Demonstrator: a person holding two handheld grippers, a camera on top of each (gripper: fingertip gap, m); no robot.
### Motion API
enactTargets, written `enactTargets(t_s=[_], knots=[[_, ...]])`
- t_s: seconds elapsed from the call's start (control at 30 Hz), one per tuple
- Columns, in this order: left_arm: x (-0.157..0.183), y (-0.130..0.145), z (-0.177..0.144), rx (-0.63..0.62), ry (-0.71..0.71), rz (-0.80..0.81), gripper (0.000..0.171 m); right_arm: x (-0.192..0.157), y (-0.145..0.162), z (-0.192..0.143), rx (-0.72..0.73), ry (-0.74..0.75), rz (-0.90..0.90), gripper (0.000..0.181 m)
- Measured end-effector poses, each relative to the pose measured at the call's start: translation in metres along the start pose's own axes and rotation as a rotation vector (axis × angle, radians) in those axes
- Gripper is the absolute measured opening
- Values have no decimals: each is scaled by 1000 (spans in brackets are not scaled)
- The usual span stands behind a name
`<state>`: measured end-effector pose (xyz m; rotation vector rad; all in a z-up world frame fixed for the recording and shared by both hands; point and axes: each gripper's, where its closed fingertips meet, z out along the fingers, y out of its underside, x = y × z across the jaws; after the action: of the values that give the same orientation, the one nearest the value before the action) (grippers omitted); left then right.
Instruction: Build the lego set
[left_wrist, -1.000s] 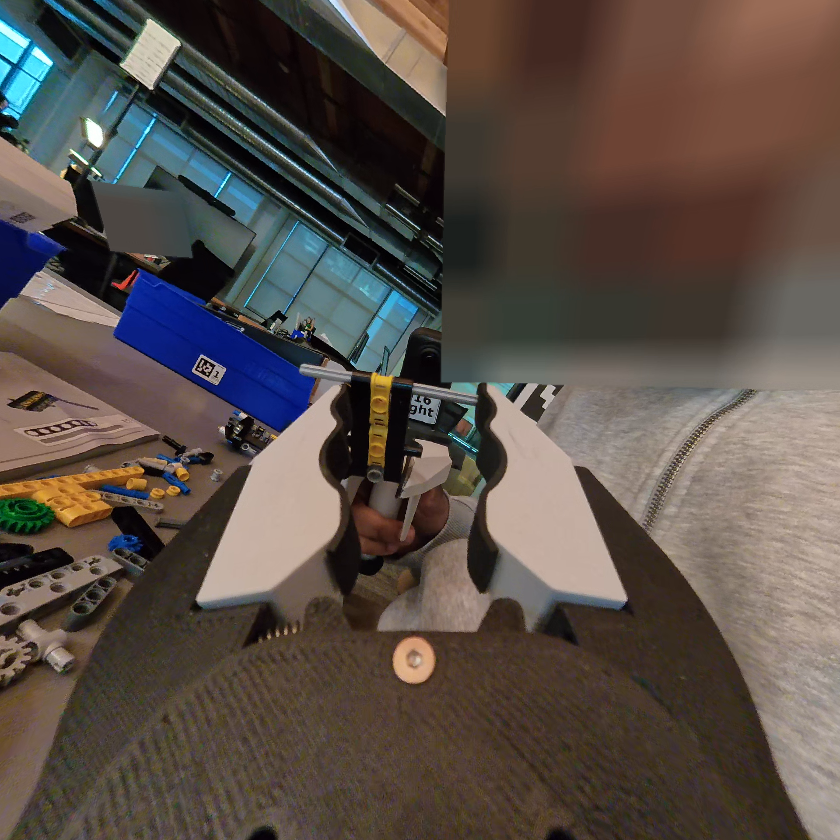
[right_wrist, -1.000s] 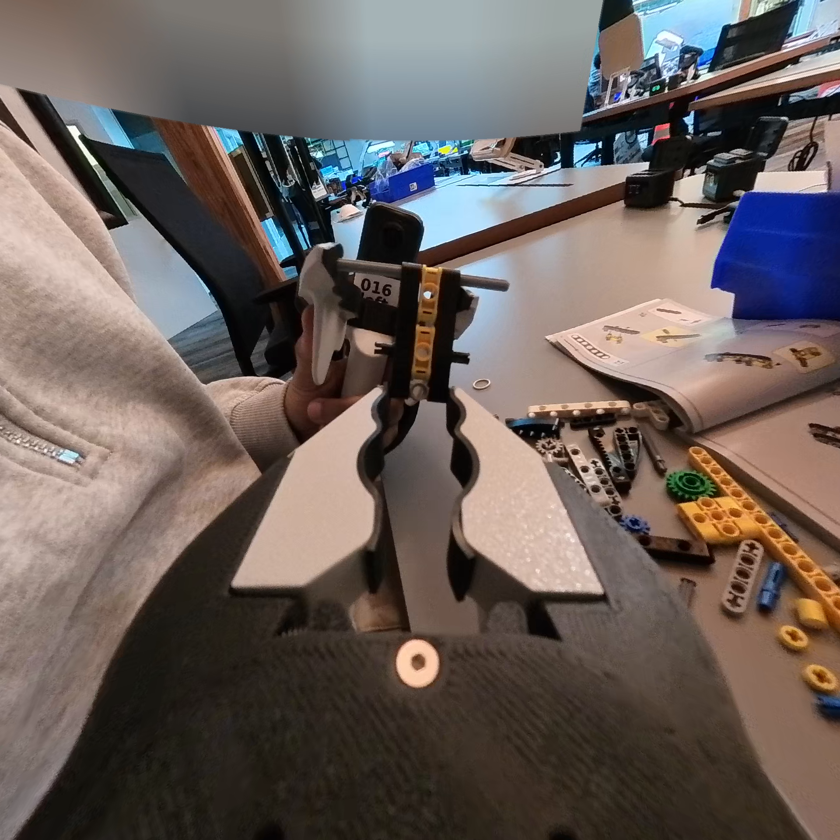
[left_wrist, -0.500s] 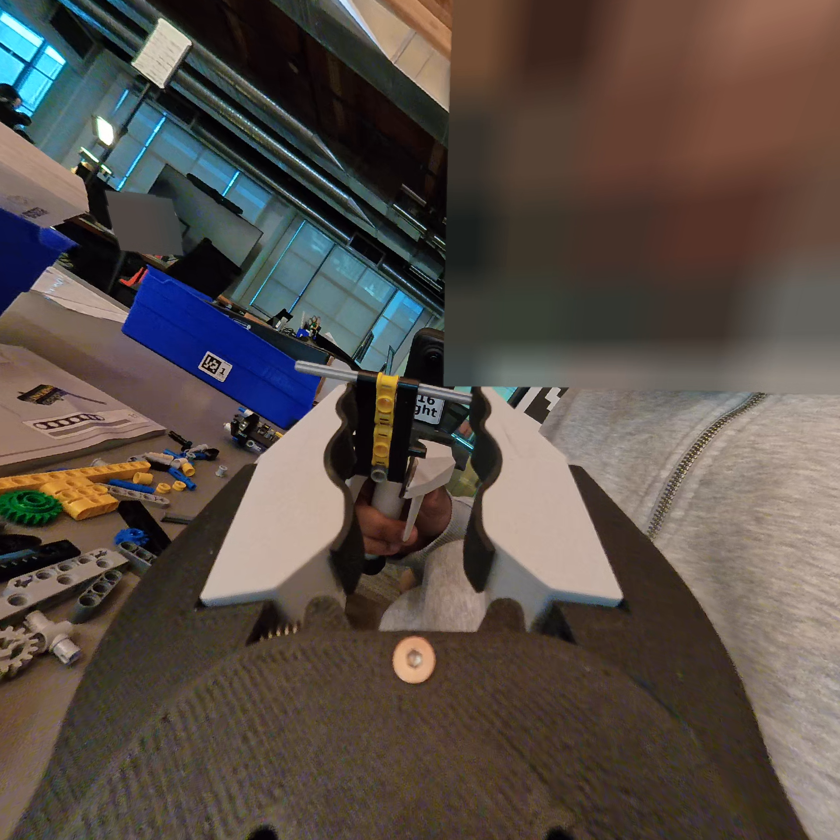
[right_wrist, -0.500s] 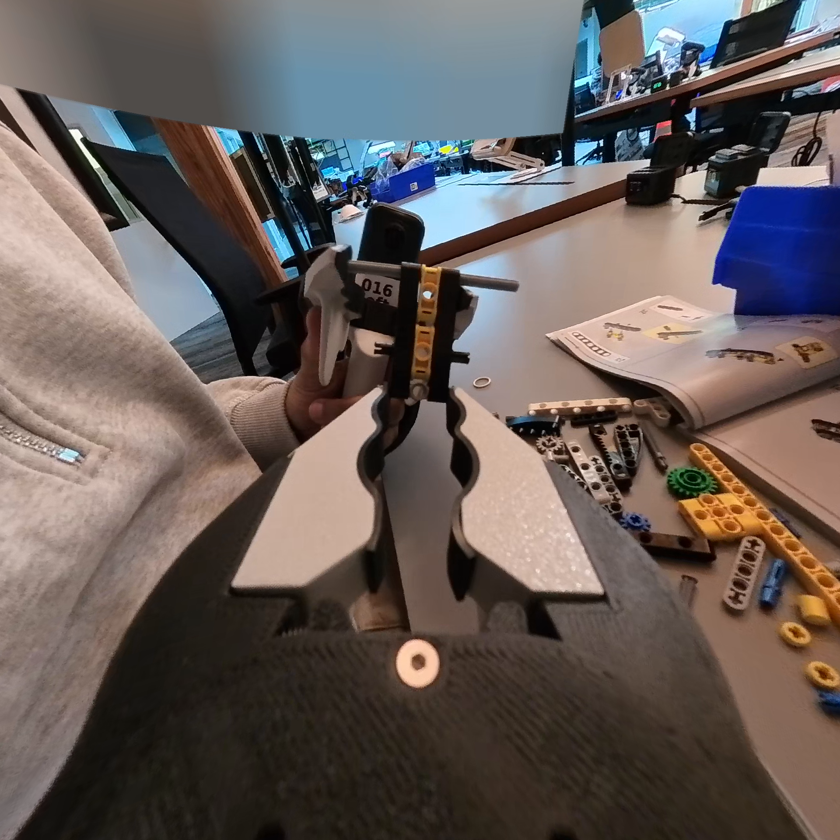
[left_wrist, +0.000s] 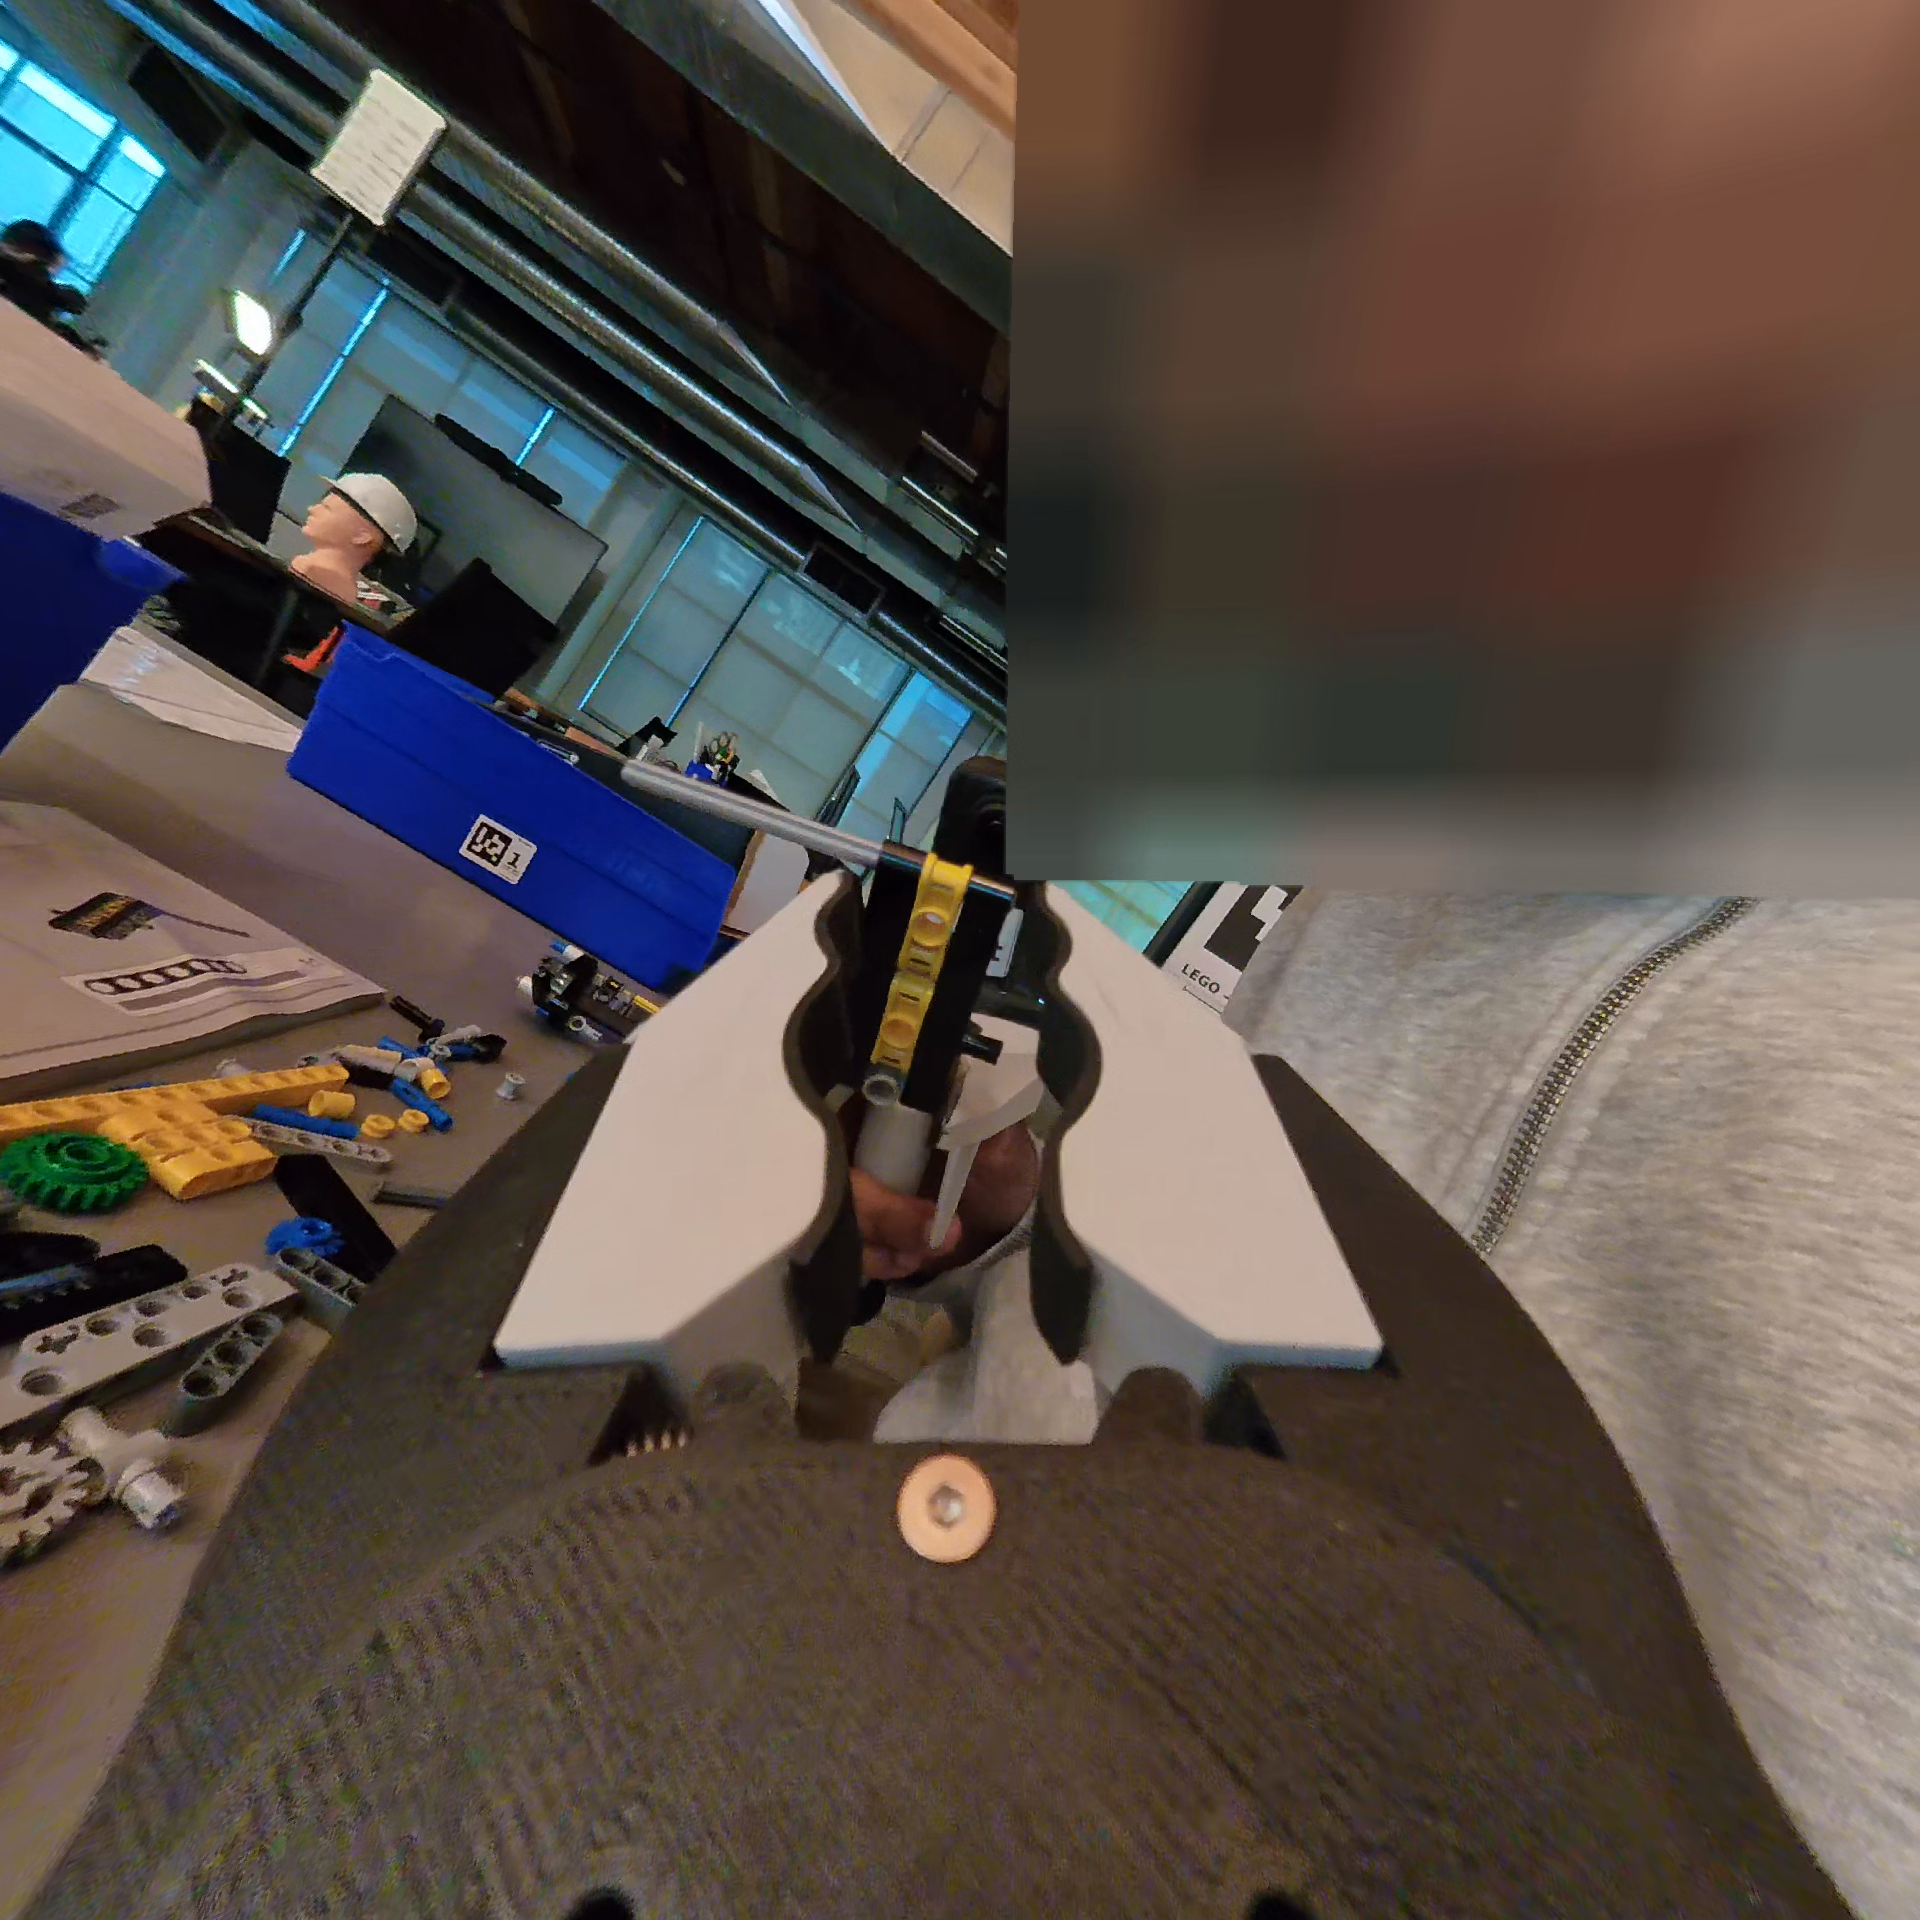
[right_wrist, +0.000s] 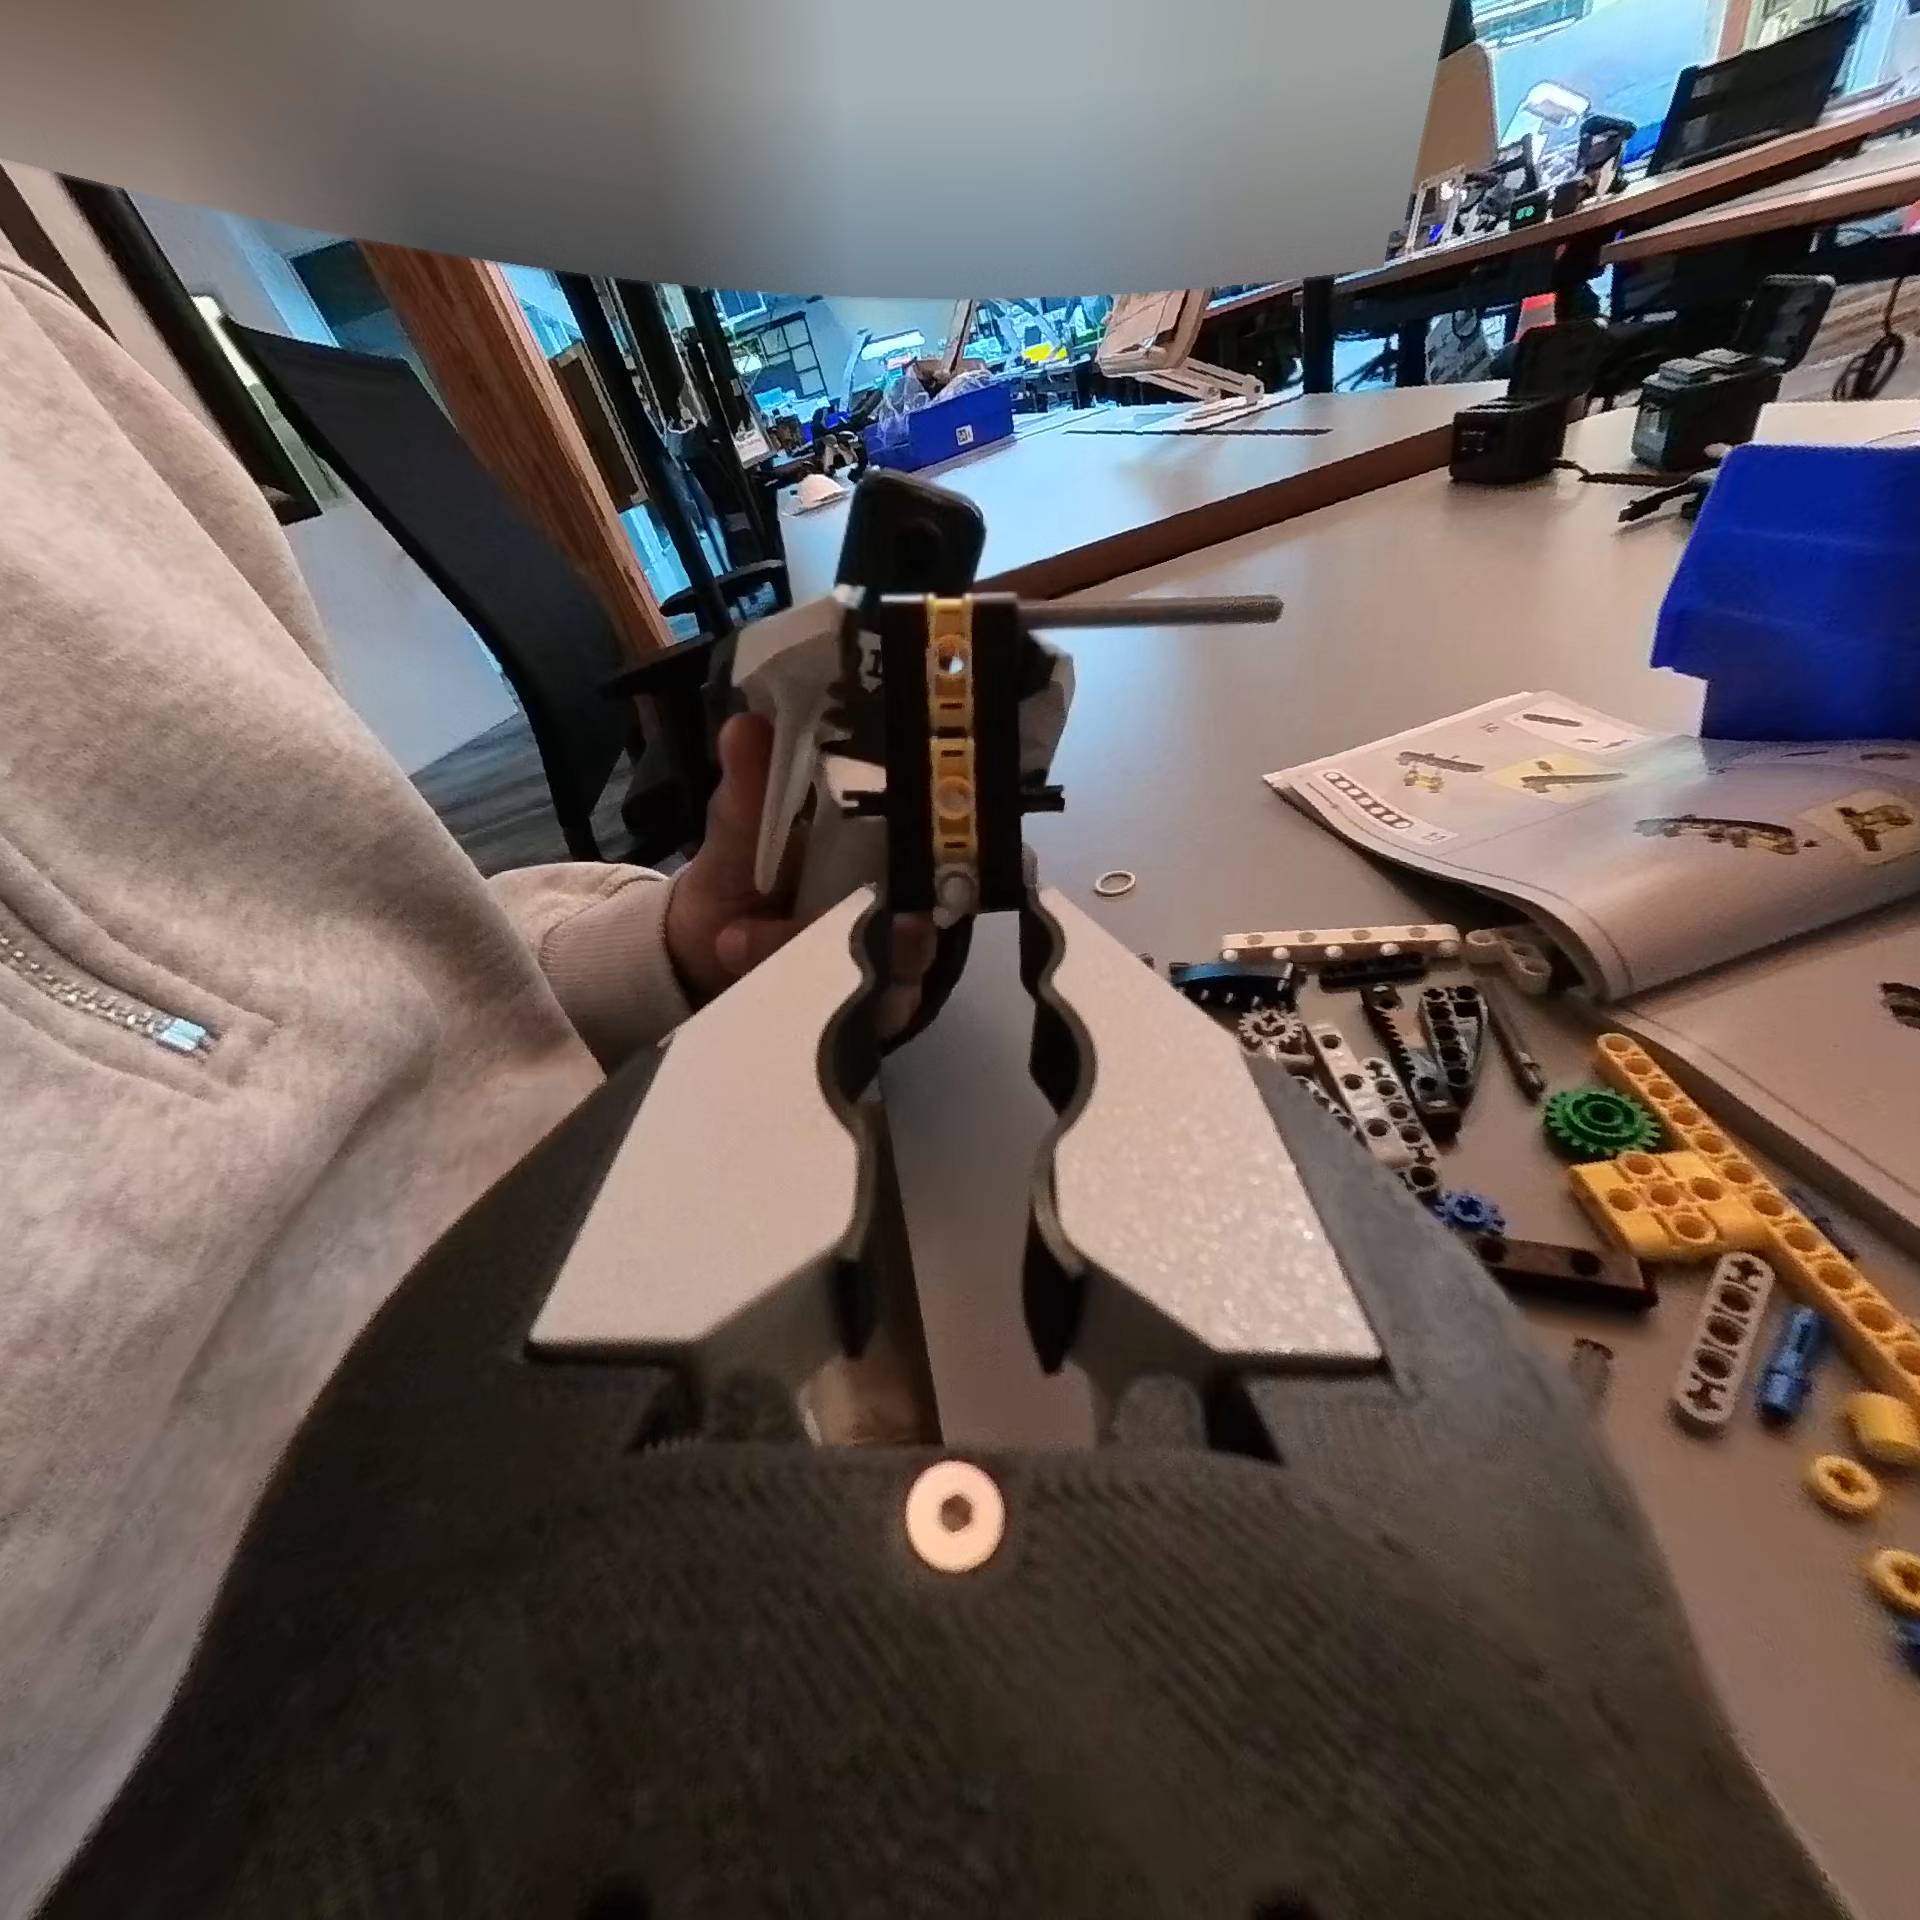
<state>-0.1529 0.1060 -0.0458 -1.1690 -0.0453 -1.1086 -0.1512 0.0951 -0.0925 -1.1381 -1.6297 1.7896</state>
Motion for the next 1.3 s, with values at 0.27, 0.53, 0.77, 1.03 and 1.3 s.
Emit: enactTargets(t_s=[0.27,0.53,0.77,1.03,1.3], knots=[[-2,1,0,-4,1,-28,36,3,-5,-3,42,9,24,23],[-5,5,2,-18,-12,-44,26,1,-13,-5,107,-27,80,23],[-13,6,0,-30,-64,-27,23,9,-13,-9,118,5,96,37],[-37,28,-2,-210,-242,61,23,20,-30,-23,193,39,131,38],[-27,51,7,-344,-196,113,24,15,-17,-14,122,9,122,31]])
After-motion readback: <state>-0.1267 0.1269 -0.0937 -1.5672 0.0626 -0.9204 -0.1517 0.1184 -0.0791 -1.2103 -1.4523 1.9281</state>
